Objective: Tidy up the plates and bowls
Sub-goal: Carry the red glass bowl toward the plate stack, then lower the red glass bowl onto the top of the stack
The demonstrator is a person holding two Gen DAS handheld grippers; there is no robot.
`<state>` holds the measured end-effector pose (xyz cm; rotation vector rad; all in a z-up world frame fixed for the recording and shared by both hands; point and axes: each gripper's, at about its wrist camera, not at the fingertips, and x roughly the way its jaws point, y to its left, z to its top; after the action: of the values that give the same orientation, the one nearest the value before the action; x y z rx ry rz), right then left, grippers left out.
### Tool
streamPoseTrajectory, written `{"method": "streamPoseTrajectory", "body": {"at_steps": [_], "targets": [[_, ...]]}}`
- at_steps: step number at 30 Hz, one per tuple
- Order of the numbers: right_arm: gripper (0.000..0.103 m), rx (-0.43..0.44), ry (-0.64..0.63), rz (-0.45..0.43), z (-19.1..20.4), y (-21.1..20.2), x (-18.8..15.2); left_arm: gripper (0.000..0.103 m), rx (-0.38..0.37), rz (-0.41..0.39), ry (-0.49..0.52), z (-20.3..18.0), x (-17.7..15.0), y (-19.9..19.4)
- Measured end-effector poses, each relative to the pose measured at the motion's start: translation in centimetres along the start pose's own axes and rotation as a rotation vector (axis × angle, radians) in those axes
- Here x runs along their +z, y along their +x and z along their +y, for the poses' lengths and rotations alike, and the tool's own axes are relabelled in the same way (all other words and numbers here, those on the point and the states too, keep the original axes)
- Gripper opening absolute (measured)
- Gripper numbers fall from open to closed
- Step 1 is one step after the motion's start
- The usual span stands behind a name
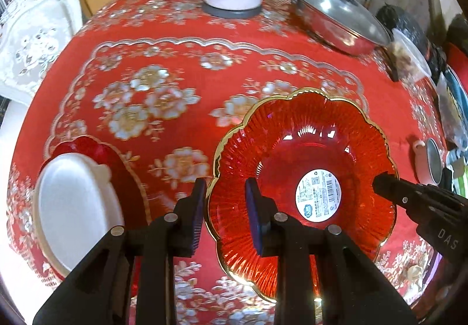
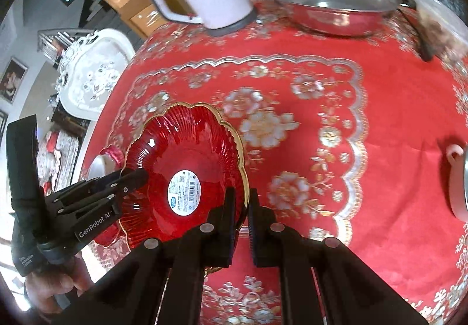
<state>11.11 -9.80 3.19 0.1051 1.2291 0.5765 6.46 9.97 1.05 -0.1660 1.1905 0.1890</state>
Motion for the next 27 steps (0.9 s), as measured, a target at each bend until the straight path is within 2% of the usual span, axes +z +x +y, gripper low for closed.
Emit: {"method": "streamPoseTrajectory", "body": {"at_steps": [19,27], "targets": [[0.008,0.025,-0.108,0.005,6.2,1.1,1.5,0.025,0.044,-0.054,-0.091,5.6,-0.4,-2.4],[0.008,0.058,-0.18,0.014,10.6,2.0,2.4,0.025,0.077,-0.076,-0.159,9.5,-0.9,-3.7]]}}
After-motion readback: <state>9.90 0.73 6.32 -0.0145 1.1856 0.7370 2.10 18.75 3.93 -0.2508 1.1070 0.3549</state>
